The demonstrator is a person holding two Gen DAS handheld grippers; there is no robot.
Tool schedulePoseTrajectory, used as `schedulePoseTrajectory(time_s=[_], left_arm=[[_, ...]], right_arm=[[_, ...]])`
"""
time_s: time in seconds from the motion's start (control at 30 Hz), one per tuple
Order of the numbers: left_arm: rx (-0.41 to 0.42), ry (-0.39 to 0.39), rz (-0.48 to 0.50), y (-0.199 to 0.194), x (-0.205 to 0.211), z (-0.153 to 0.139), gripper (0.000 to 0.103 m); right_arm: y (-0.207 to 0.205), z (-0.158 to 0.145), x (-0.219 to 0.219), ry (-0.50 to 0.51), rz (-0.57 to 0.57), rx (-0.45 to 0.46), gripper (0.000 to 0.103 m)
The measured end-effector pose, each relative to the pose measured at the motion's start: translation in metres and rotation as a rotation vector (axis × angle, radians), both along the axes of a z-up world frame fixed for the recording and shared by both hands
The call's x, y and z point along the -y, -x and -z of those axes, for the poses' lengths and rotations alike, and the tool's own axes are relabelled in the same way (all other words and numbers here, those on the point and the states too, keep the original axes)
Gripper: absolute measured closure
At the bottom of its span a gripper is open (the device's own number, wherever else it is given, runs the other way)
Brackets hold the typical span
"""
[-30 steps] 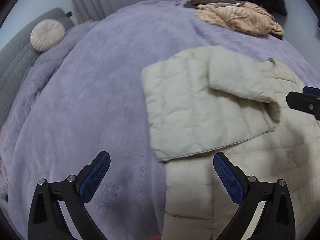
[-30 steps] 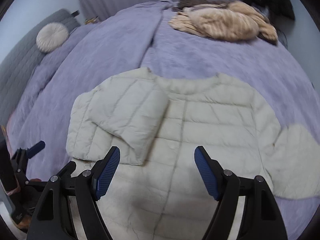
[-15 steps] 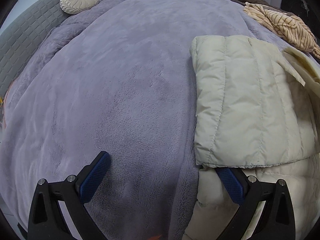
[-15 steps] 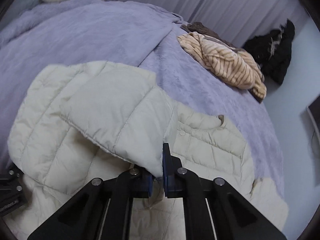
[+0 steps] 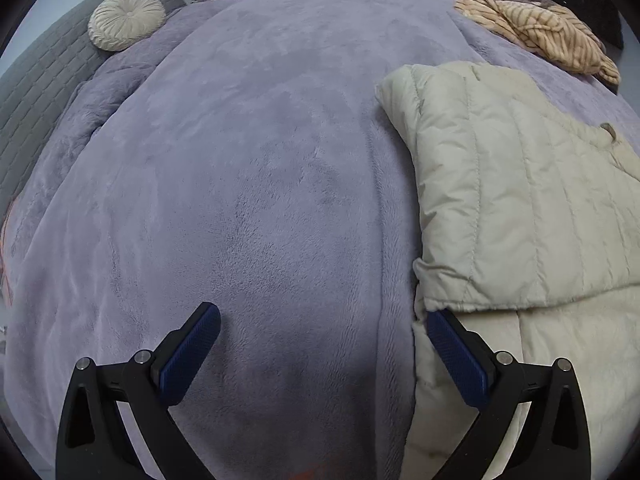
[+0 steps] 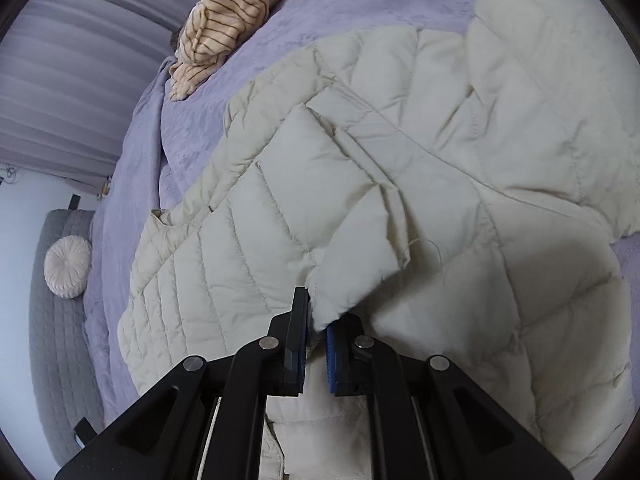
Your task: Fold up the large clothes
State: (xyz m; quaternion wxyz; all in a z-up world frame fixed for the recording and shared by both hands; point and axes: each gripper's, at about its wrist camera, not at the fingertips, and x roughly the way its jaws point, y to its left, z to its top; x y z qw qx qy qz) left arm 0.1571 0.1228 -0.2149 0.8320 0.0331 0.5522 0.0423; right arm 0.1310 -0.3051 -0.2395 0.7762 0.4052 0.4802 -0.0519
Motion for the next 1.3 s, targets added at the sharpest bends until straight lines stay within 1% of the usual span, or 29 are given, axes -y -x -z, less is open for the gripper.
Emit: schedulePoseTrajectory(time_s=[0.07, 0.13, 0.2, 0.27, 0.33, 0.43, 0.53, 0.63, 0.73, 0.77, 0.83, 0.9, 0.93, 1.0, 1.03, 1.07, 1.1, 1.13, 1.17, 1.23, 1.3], left_arm=[[-0.020, 0.051, 0.026, 0.007, -0.012, -0.010, 0.000], [-0.020, 0.088, 0.016, 0.004, -0.024, -0.021, 0.000], [0.001, 0.104, -0.003, -0.011, -0.031, -0.028, 0.000], [0.037, 0.098, -0.030, -0.033, -0.035, -0.032, 0.000], [0.071, 0.114, -0.050, -0.053, -0.036, -0.033, 0.000], [0.082, 0.122, -0.043, -0.075, -0.030, -0.028, 0.000], [0.072, 0.126, -0.013, -0.085, -0.016, -0.017, 0.000], [0.054, 0.111, -0.002, -0.090, -0.001, -0.004, 0.000], [0.047, 0.030, -0.012, -0.098, 0.005, 0.005, 0.000], [0.048, 0.013, -0.012, -0.100, 0.004, 0.005, 0.000], [0.054, 0.009, -0.011, -0.103, -0.003, 0.000, 0.000], [0.068, 0.049, -0.011, -0.103, -0.013, -0.011, 0.000], [0.077, 0.080, -0.007, -0.104, -0.017, -0.017, 0.000], [0.086, 0.131, 0.013, -0.108, -0.021, -0.026, 0.000], [0.086, 0.142, 0.026, -0.111, -0.020, -0.028, 0.000], [0.087, 0.142, 0.042, -0.114, -0.018, -0.029, 0.000], [0.085, 0.139, 0.061, -0.117, -0.014, -0.028, 0.000], [0.077, 0.137, 0.084, -0.120, -0.008, -0.025, 0.000], [0.068, 0.128, 0.104, -0.124, -0.002, -0.021, 0.000], [0.058, 0.110, 0.125, -0.128, 0.009, -0.014, 0.000], [0.043, 0.125, 0.132, -0.132, 0.014, -0.010, 0.000]], right_arm=[[0.000, 0.001, 0.003, -0.029, -0.012, 0.000, 0.095], [0.001, 0.001, 0.007, -0.065, -0.013, -0.004, 0.094], [0.001, -0.003, 0.012, -0.085, -0.008, -0.001, 0.094], [-0.001, -0.007, 0.015, -0.078, -0.009, 0.004, 0.093], [-0.004, -0.010, 0.018, -0.075, -0.017, 0.010, 0.093], [-0.009, -0.019, 0.018, -0.026, -0.044, 0.013, 0.095], [-0.007, -0.027, 0.020, 0.081, -0.062, 0.009, 0.096], [-0.003, -0.014, 0.032, 0.077, -0.034, -0.037, 0.096], [0.008, -0.003, 0.042, 0.102, 0.001, -0.078, 0.096], [0.011, 0.000, 0.045, 0.101, 0.012, -0.086, 0.097], [0.014, -0.001, 0.049, 0.099, 0.030, -0.097, 0.097], [0.013, -0.004, 0.049, 0.107, 0.028, -0.104, 0.097], [0.013, -0.006, 0.049, 0.104, 0.024, -0.106, 0.095], [0.016, -0.011, 0.046, 0.066, 0.006, -0.111, 0.094], [0.020, -0.015, 0.042, 0.045, -0.001, -0.103, 0.090], [0.025, -0.020, 0.035, 0.028, -0.018, -0.087, 0.074], [0.029, -0.027, 0.024, 0.011, -0.051, -0.068, 0.061], [0.032, -0.033, 0.010, -0.004, -0.091, -0.052, 0.034], [0.035, -0.040, -0.006, -0.020, -0.128, -0.023, 0.028], [0.035, -0.048, -0.046, -0.097, -0.225, 0.032, 0.028], [0.029, -0.044, -0.098, -0.186, -0.339, 0.049, 0.032]])
